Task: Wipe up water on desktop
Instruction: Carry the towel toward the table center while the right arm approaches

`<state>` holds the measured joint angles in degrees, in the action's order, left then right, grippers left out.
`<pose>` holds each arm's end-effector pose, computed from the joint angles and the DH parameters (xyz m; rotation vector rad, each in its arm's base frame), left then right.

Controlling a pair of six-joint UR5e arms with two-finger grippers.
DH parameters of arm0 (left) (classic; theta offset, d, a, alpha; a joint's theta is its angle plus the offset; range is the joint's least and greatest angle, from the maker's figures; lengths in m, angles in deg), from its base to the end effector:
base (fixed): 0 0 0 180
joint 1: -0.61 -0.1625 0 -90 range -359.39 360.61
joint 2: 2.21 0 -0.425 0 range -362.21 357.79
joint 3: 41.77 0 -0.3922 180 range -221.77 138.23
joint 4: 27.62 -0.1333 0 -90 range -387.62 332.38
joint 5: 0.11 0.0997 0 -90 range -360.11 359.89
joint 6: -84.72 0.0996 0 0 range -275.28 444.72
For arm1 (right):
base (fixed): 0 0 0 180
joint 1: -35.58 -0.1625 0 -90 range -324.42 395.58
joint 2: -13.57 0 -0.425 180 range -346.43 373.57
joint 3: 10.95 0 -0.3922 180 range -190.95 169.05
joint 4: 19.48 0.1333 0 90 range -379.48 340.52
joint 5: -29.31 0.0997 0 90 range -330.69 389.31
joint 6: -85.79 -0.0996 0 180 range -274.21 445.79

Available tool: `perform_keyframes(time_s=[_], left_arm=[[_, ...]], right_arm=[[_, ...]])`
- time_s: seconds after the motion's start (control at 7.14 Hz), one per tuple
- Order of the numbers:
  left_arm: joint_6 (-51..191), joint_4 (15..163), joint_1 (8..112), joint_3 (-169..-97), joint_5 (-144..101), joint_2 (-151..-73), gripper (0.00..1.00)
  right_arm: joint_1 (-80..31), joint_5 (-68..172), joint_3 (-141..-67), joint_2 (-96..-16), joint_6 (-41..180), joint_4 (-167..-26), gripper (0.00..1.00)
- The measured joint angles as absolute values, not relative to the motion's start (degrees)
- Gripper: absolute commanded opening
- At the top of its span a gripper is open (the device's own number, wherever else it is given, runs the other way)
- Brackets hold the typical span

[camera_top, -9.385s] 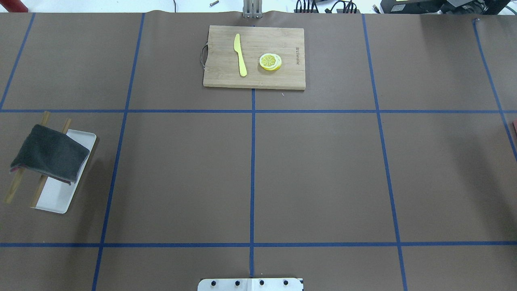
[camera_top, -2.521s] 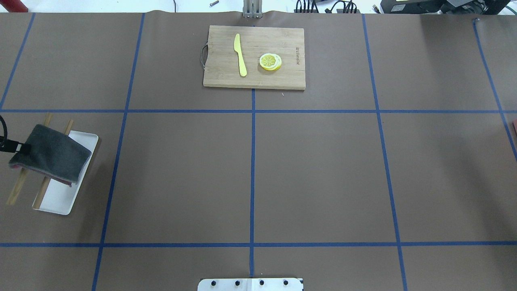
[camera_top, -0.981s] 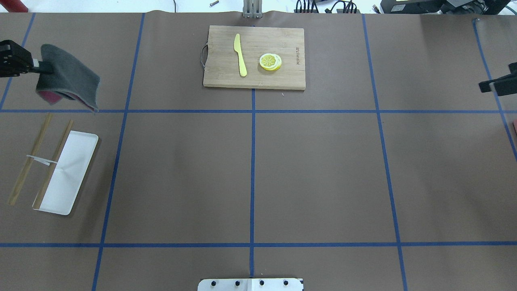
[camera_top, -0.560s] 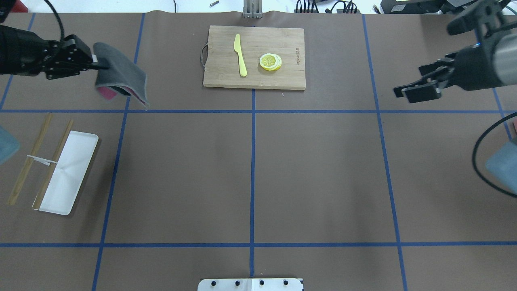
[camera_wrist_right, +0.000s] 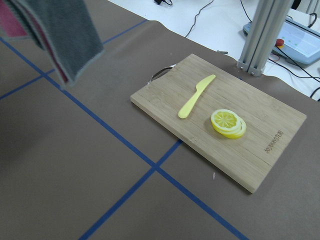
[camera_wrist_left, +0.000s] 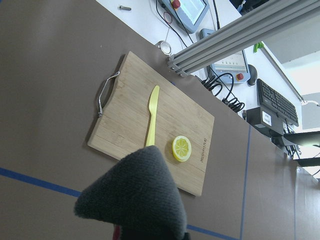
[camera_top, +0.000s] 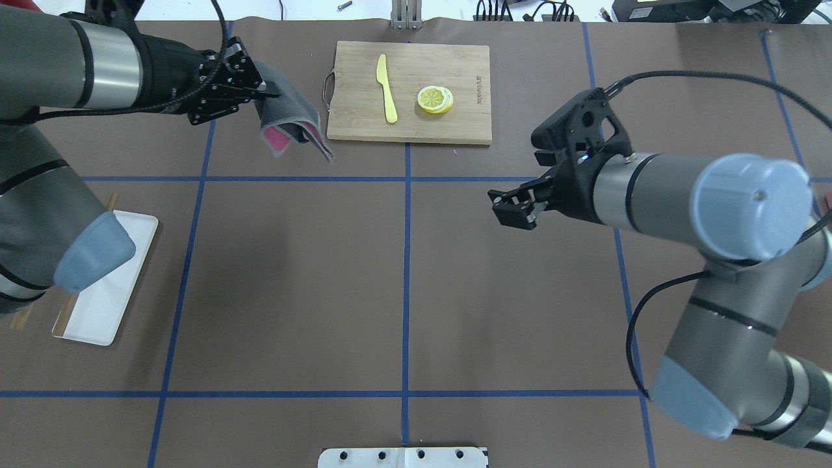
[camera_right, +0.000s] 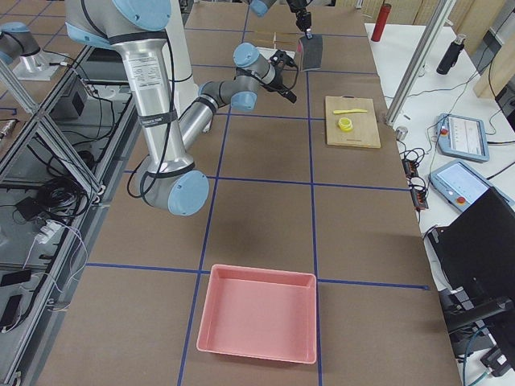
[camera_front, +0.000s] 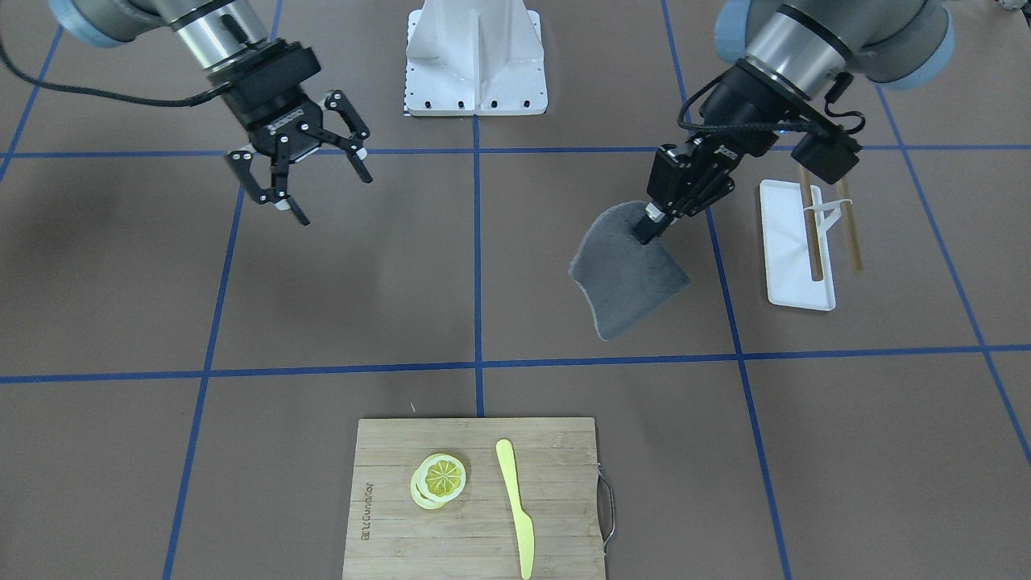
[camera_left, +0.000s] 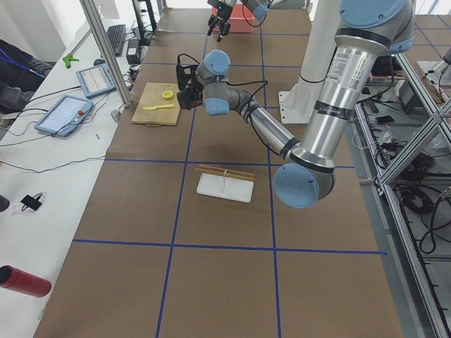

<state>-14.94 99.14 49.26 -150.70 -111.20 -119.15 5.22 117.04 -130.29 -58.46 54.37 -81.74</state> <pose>0.3038 -0.4927 0.1729 0.1936 1.4630 -0.5655 -0.3784 -0.3807 0.2078 0.9490 -0.9181 -0.3936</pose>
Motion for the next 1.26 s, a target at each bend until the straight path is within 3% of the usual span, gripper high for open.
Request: perform_keyframes(time_s=[0.28, 0.7, 1.12, 1.26], left_arm=[[-20.99, 97.95, 46.92, -151.14, -110.10, -122.74, 0.00], [-25.62, 97.80, 41.69, -154.02, -109.91, -123.97, 0.00], [-27.99, 97.80, 35.13, -156.27, -104.52, -125.08, 0.00], [-28.15, 97.80, 34.18, -156.41, -103.36, -125.31, 0.00]], right_arm=[[11.98, 107.83, -129.96, -56.33, 54.32, -81.93, 0.85], [15.13, 103.76, -129.33, -54.83, 54.47, -81.97, 0.80], [16.67, 101.77, -129.07, -54.41, 54.50, -81.97, 0.81], [17.26, 101.43, -129.11, -54.39, 54.48, -81.97, 0.66]])
